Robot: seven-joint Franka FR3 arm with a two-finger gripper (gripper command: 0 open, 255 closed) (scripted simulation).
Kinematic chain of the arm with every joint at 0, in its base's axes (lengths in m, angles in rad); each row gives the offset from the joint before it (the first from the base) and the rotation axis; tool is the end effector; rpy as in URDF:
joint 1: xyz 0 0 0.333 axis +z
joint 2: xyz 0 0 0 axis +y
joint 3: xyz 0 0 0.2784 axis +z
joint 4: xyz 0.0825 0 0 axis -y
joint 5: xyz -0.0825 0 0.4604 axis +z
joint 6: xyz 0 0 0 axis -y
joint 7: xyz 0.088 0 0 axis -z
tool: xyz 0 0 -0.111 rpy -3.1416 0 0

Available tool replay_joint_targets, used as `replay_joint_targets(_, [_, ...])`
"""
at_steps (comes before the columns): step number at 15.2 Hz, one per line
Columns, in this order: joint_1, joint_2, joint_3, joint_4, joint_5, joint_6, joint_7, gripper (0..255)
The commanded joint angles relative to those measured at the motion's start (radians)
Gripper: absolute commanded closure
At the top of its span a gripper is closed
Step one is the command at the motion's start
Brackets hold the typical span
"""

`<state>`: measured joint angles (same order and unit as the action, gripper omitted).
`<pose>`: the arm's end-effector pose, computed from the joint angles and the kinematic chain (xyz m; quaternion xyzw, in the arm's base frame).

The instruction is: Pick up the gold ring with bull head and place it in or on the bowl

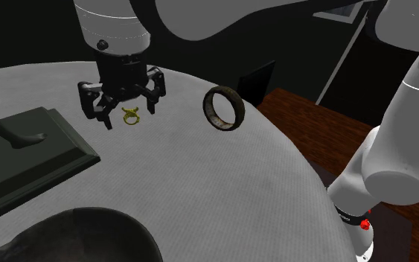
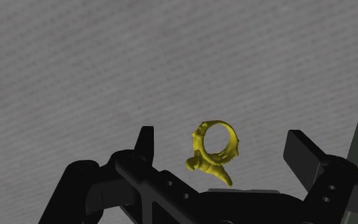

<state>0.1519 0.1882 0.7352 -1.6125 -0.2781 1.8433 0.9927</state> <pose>0.4715 0.5009 0.4913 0.9959 -0.0287 0.0861 0.0055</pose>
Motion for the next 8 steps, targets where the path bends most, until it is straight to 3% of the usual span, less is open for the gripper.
replay_joint_targets(1, [0.000, 0.000, 0.000, 0.000, 0.000, 0.000, 0.000, 0])
replay_joint_targets(3, [0.000, 0.000, 0.000, 0.000, 0.000, 0.000, 0.000, 0])
replay_joint_targets(4, [0.000, 0.000, 0.000, 0.000, 0.000, 0.000, 0.000, 255])
replay_joint_targets(8, [-0.001, -0.001, 0.000, -0.002, 0.001, 0.002, -0.001, 255])
